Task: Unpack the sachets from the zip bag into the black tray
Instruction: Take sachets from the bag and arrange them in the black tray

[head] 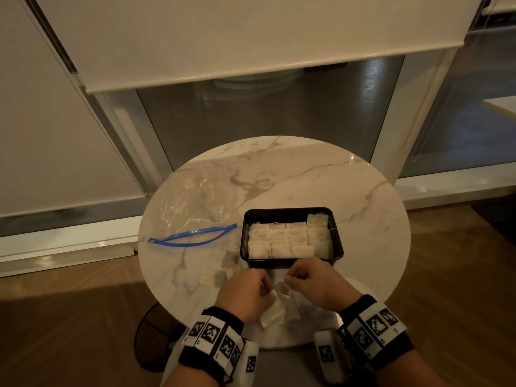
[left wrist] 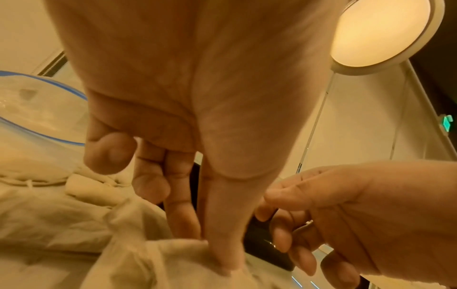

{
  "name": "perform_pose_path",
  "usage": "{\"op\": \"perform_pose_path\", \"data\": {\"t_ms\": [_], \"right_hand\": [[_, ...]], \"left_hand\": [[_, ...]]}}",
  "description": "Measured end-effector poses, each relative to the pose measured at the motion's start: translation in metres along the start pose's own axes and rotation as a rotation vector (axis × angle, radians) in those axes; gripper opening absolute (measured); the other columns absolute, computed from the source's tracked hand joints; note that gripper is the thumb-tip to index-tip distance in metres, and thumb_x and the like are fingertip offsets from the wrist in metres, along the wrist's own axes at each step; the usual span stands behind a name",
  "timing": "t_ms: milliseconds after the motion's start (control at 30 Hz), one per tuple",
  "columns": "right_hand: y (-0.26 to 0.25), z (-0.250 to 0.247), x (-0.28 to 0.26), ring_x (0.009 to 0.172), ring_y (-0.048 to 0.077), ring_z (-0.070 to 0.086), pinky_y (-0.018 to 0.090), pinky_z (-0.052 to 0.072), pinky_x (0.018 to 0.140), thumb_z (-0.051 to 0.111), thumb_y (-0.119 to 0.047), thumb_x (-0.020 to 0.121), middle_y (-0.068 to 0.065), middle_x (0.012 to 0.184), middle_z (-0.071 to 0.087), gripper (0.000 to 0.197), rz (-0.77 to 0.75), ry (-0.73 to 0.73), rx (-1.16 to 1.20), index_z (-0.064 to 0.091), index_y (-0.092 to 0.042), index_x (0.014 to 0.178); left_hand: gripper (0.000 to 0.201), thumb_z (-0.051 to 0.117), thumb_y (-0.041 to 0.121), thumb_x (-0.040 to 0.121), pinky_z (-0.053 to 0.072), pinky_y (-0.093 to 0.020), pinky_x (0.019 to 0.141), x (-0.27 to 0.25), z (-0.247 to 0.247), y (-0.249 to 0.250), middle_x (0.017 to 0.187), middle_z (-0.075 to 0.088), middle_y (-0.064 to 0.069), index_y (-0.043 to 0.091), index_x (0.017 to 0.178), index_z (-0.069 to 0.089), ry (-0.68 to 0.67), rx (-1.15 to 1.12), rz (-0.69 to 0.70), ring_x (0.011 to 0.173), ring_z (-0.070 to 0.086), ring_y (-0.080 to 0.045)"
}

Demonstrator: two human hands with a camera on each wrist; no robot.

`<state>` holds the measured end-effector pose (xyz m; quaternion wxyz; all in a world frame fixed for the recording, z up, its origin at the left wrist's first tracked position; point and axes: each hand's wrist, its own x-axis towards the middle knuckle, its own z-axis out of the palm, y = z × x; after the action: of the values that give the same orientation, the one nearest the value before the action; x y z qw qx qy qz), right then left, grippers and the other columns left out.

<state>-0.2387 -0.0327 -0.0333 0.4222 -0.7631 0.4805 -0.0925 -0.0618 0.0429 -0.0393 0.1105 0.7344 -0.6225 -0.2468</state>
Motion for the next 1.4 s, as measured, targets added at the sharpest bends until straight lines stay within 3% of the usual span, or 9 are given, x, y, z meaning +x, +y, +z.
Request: {"op": "perform_pose_path", "data": {"t_ms": [167,500,700,900,1100,1267,1400], "right_hand": [[-0.0011,0.0031,-0.0008,0.082,0.003,0.063,0.015,0.047,0.069,0.064,-0.036,0.094,-0.01,0.09,0.069,0.014,-0.023,-0.021,-0.006,0.071,-0.025,0.099],[-0.0023,0.0033,-0.0031,0.079,0.002,0.062,0.012,0.043,0.063,0.063,-0.035,0.094,-0.011,0.088,0.067,0.006,-0.011,-0.049,-0.003,0.066,-0.03,0.096],[-0.001,0.0053,-0.0023,0.082,0.004,0.062,0.014,0.046,0.067,0.064,-0.035,0.094,-0.01,0.092,0.068,0.008,-0.021,-0.068,-0.016,0.068,-0.028,0.096],[-0.0029,0.0047,-0.0042,0.082,0.004,0.062,0.014,0.046,0.068,0.063,-0.031,0.095,-0.011,0.092,0.067,0.003,-0.029,-0.091,-0.021,0.065,-0.031,0.095],[-0.0022,0.0032,-0.0043,0.082,0.003,0.062,0.014,0.044,0.067,0.063,-0.033,0.094,-0.013,0.088,0.065,0.004,-0.021,-0.074,-0.006,0.066,-0.03,0.097],[-0.0026,0.0042,-0.0026,0.082,0.003,0.062,0.015,0.046,0.069,0.063,-0.033,0.094,-0.012,0.091,0.066,0.009,-0.003,-0.091,0.001,0.067,-0.028,0.101],[-0.0023,0.0055,-0.0015,0.083,0.003,0.063,0.016,0.048,0.07,0.063,-0.034,0.095,-0.012,0.093,0.067,0.01,0.007,-0.107,-0.012,0.067,-0.028,0.102]], "left_hand": [[0.015,0.077,0.035,0.083,0.057,-0.03,0.086,0.0006,0.002,-0.0043,0.095,0.068,0.013,0.032,0.096,0.07,-0.052,-0.021,-0.016,0.088,0.064,-0.001],[0.006,0.067,0.033,0.09,0.056,-0.036,0.087,0.0038,0.0067,-0.0035,0.095,0.066,0.009,0.029,0.094,0.068,-0.072,0.022,-0.027,0.088,0.063,-0.009],[0.04,0.074,0.054,0.077,0.055,-0.034,0.086,0.0032,0.0093,-0.0032,0.105,0.062,0.011,0.033,0.109,0.06,-0.088,0.079,-0.007,0.095,0.06,-0.009],[0.017,0.07,0.039,0.085,0.054,-0.035,0.09,0.0016,0.0091,0.0005,0.105,0.06,0.011,0.034,0.1,0.063,-0.062,0.081,0.057,0.096,0.058,-0.009],[0.002,0.07,0.034,0.087,0.057,-0.033,0.085,0.0033,0.0053,-0.0043,0.087,0.067,0.013,0.032,0.087,0.069,-0.04,-0.021,0.013,0.083,0.063,-0.001],[0.024,0.082,0.041,0.074,0.057,-0.031,0.082,0.0018,0.0024,-0.0007,0.09,0.064,0.012,0.033,0.09,0.066,-0.075,-0.037,-0.028,0.084,0.061,-0.003],[0.04,0.088,0.029,0.066,0.055,-0.03,0.088,0.0002,0.0021,0.0031,0.102,0.059,0.013,0.033,0.097,0.064,-0.121,0.015,-0.058,0.093,0.058,-0.006]]}}
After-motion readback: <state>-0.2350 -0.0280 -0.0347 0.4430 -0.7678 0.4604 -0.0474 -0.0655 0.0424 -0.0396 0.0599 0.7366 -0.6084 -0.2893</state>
